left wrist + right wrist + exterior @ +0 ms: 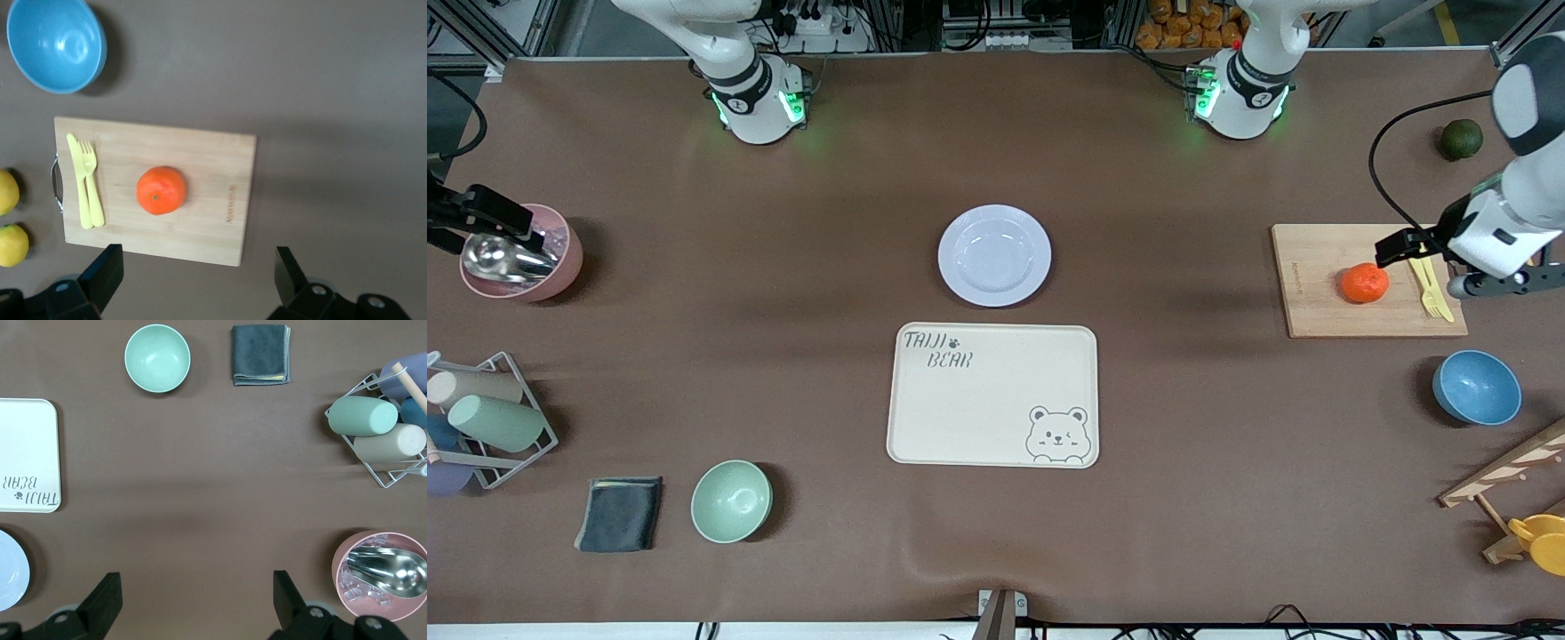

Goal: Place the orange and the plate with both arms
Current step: 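Reach the left gripper down to the orange on the cutting board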

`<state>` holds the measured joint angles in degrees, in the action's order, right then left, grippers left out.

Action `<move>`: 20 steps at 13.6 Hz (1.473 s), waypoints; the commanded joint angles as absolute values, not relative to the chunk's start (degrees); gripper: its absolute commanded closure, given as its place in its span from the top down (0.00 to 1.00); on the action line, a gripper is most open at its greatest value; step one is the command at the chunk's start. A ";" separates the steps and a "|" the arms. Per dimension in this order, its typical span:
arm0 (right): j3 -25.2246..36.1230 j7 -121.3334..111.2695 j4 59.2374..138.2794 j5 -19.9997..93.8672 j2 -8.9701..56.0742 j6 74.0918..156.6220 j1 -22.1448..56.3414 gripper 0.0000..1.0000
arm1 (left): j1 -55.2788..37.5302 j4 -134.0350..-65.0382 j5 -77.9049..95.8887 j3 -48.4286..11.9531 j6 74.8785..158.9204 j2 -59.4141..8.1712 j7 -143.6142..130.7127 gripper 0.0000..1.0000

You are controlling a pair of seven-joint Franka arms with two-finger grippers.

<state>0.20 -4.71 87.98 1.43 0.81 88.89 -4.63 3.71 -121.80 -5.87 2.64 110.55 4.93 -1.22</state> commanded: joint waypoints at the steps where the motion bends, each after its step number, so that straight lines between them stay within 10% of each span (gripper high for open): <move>1: -0.62 -4.39 87.80 1.93 0.26 88.24 -5.80 1.00 | 6.76 -132.33 -8.00 1.93 119.49 9.14 -0.70 1.00; 9: -0.62 -4.39 87.80 1.93 0.26 88.24 -5.80 1.00 | 15.72 -146.15 -12.22 2.02 146.57 0.28 -0.53 1.00; 20: -0.62 -4.39 87.80 1.93 0.26 88.24 -5.80 1.00 | 17.84 -146.08 -12.48 2.11 156.53 -8.61 -0.44 1.00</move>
